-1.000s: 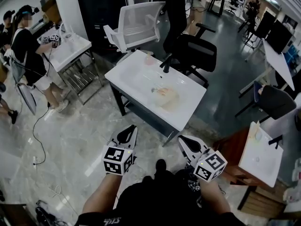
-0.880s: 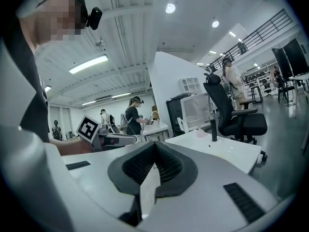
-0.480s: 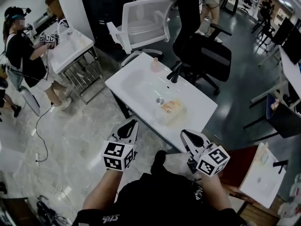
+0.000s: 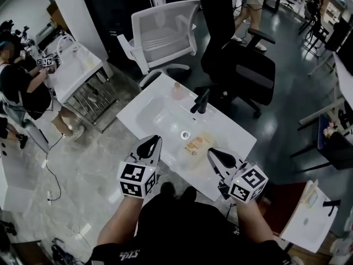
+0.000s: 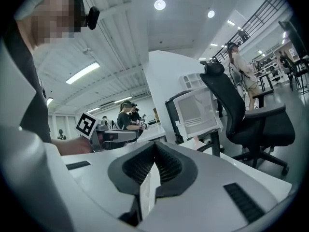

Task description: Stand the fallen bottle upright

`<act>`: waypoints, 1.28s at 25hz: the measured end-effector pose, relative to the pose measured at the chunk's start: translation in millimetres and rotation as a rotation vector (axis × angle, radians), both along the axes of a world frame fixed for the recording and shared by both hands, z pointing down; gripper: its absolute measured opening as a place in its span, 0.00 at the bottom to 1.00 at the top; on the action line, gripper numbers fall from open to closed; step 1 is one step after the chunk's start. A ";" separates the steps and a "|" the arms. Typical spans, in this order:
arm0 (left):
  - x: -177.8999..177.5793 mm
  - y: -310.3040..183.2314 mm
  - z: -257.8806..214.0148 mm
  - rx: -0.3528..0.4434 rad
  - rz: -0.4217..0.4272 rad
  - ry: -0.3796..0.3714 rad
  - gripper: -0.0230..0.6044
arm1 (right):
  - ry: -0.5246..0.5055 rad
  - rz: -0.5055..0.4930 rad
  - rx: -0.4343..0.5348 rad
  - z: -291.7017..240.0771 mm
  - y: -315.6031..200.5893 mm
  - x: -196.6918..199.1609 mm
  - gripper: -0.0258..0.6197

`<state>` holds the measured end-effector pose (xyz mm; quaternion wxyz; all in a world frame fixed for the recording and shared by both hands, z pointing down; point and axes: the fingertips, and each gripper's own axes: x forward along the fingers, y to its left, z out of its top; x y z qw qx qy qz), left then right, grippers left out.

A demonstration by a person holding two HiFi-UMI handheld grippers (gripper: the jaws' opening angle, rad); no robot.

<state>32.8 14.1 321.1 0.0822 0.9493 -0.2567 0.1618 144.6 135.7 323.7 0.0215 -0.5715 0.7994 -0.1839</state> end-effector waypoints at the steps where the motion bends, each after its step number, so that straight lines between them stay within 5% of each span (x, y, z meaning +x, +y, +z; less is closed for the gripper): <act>1: 4.1 -7.7 2.3 -0.007 0.001 -0.001 0.10 | -0.002 0.012 -0.009 3.8 -3.3 5.5 0.06; 11: 39.9 -59.4 21.4 -0.043 0.098 -0.024 0.10 | -0.022 0.112 -0.075 22.2 -48.3 28.1 0.06; 21: 32.3 -86.0 47.6 -0.075 0.226 -0.010 0.10 | 0.020 0.221 -0.165 40.7 -91.0 6.1 0.06; 32: 48.9 -89.1 75.2 -0.118 0.341 -0.026 0.10 | 0.025 0.336 -0.250 74.4 -75.9 9.7 0.06</act>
